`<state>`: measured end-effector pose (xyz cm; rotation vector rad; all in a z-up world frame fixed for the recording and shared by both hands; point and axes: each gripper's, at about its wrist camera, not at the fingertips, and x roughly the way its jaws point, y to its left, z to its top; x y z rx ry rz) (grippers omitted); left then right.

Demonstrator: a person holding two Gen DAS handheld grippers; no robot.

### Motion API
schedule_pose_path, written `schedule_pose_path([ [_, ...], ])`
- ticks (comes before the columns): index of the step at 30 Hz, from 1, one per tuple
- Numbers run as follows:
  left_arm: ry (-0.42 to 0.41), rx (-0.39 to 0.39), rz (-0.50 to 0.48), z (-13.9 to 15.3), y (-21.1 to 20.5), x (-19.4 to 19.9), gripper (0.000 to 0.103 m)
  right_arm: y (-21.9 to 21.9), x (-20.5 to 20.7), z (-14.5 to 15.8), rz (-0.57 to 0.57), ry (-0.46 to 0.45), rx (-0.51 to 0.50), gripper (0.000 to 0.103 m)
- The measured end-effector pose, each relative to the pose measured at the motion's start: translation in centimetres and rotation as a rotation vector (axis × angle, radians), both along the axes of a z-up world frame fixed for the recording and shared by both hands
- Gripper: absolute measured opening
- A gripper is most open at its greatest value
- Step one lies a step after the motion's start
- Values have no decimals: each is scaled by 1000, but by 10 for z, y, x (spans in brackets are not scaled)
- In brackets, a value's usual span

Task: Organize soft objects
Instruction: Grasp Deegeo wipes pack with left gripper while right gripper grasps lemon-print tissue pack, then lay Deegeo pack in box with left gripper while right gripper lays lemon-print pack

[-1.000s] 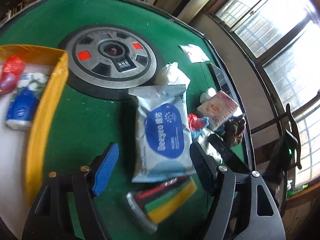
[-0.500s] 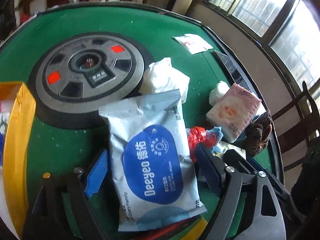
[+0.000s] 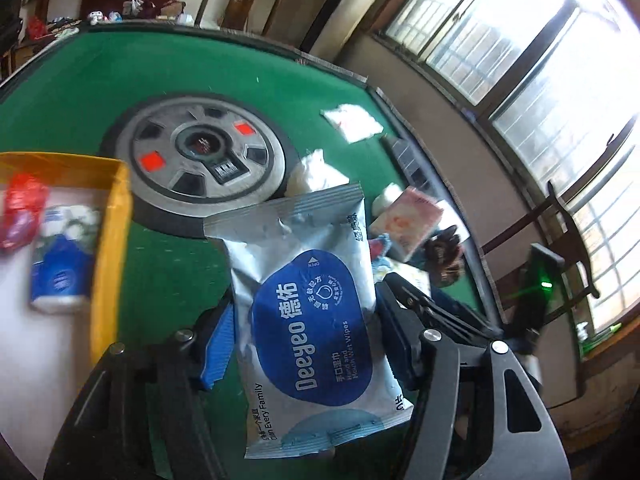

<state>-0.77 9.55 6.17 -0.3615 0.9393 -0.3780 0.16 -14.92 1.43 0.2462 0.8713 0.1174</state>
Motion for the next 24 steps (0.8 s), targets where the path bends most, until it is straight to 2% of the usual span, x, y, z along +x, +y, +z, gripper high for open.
schedule_pose_path([
  [2, -19, -7, 27, 12, 25, -16, 63, -4, -1, 2, -12, -15, 13, 44],
  [4, -21, -2, 68, 17, 53, -28, 63, -9, -3, 6, -27, -33, 31, 38],
  [9, 0, 59, 202, 9, 121, -53, 63, -13, -13, 12, -30, -40, 33, 32],
  [12, 44, 62, 270, -8, 154, -60, 63, -14, -22, 20, -13, -47, 31, 24],
  [14, 79, 69, 304, -20, 168, -60, 63, -10, -25, 28, 16, -42, 36, 14],
  [16, 105, 88, 329, -30, 174, -58, 63, 3, -27, 33, 96, -2, 18, 14],
  [19, 128, 137, 349, -39, 174, -50, 64, 12, -32, 30, 128, 59, -50, 18],
  [21, 129, 141, 348, -44, 174, -44, 64, 9, -32, 29, 127, 67, -81, 30],
  [23, 133, 148, 350, -47, 177, -39, 64, 6, -30, 32, 120, 42, -107, 58],
  [24, 133, 147, 352, -48, 177, -37, 64, 7, -27, 34, 134, 28, -116, 64],
])
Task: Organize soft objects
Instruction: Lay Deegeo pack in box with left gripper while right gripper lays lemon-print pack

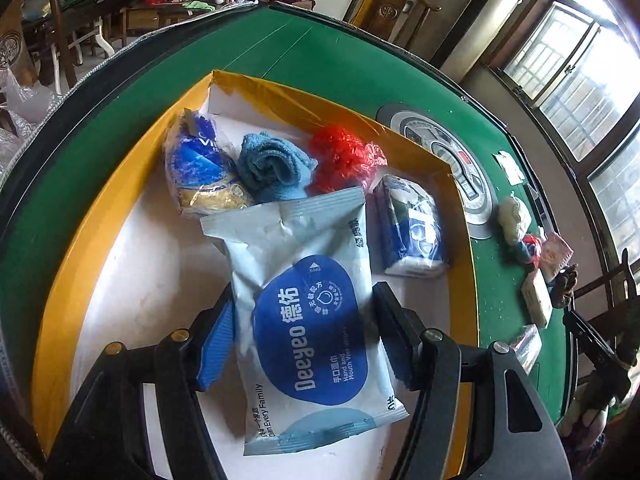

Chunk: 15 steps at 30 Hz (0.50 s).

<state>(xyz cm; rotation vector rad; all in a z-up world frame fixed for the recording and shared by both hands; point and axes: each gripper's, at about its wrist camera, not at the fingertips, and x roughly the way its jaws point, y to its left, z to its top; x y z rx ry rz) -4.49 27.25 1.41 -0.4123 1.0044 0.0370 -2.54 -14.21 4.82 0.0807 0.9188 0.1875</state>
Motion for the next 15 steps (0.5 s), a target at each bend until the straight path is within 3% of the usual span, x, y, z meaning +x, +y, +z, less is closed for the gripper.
schedule_pose_path([
  [1, -3, -7, 2, 1, 2, -1, 64, 4, 4, 1, 17, -11, -11, 69],
  [3, -26, -28, 5, 7, 5, -10, 64, 12, 13, 1, 60, -23, -52, 69],
  [9, -115, -67, 16, 41, 17, -42, 65, 37, 52, -24, 146, 59, -160, 69],
  [10, -125, -77, 19, 45, 19, -48, 65, 39, 57, -29, 162, 67, -155, 63],
  [11, -133, -89, 22, 48, 22, -54, 65, 40, 59, -32, 169, 77, -153, 50],
  [15, -154, -133, 52, 49, 36, -71, 65, 37, 50, -32, 154, 81, -142, 49],
])
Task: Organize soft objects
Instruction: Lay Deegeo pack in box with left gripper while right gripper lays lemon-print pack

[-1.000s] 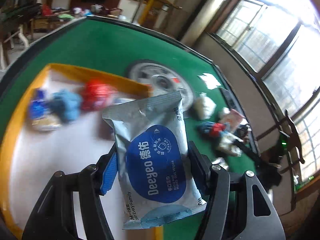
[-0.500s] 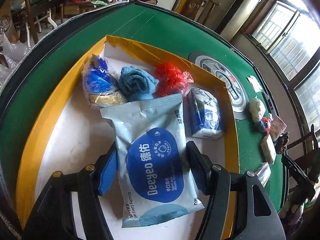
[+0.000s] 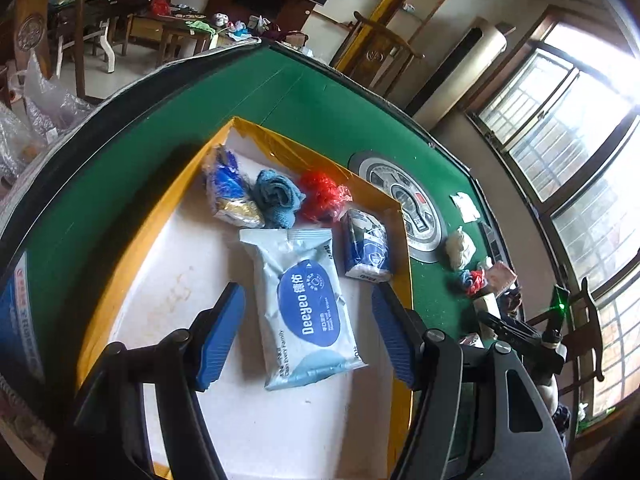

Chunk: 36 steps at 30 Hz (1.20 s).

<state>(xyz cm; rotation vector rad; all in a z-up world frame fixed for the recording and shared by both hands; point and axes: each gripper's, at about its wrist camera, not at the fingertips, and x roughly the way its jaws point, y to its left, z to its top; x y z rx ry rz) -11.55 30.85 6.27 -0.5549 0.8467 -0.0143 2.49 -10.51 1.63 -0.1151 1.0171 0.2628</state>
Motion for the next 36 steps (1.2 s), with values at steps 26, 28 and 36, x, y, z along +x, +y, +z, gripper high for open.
schedule_pose_path([
  [26, -39, -144, 92, -31, 29, -47, 66, 230, -44, 24, 222, 149, 246, 54],
  [28, -41, -161, 85, -32, 29, -47, 66, 229, -46, 25, 220, 139, 245, 57],
  [36, -74, -197, 91, -23, 33, -58, 66, 227, -59, 47, 254, 142, 278, 58],
])
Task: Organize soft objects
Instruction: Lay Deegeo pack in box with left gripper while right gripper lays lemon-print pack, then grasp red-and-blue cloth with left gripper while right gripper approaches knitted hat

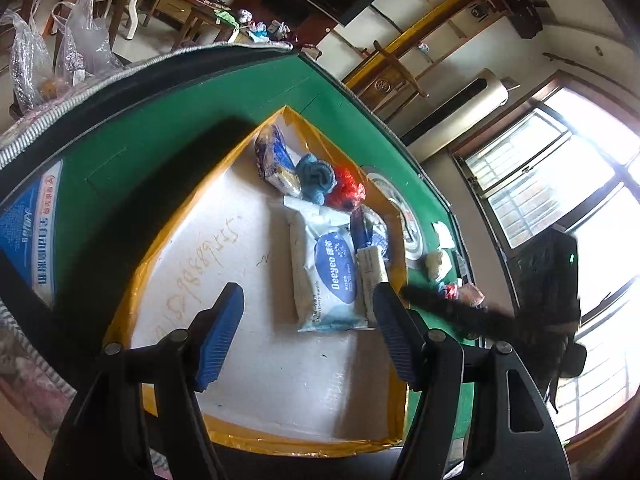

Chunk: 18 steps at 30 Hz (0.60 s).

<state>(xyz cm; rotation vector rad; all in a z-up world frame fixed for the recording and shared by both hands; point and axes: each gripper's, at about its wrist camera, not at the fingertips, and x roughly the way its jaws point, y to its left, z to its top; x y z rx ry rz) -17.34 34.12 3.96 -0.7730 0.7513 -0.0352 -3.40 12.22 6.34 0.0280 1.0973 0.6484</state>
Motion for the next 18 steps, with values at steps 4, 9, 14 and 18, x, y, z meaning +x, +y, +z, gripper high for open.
schedule_pose_path([
  [4, -28, 26, 25, 10, 3, -7, 69, 17, -18, -14, 122, 147, 72, 58],
  [9, -31, 39, 3, 15, -4, -12, 70, 32, -4, -32, 70, 103, -17, 58],
  [14, -55, 71, -28, 24, -14, -14, 70, 21, 5, -29, 65, 129, 65, 58],
  [18, -85, 98, -93, 28, -33, -6, 71, -35, -9, 24, 6, -62, 119, 58],
])
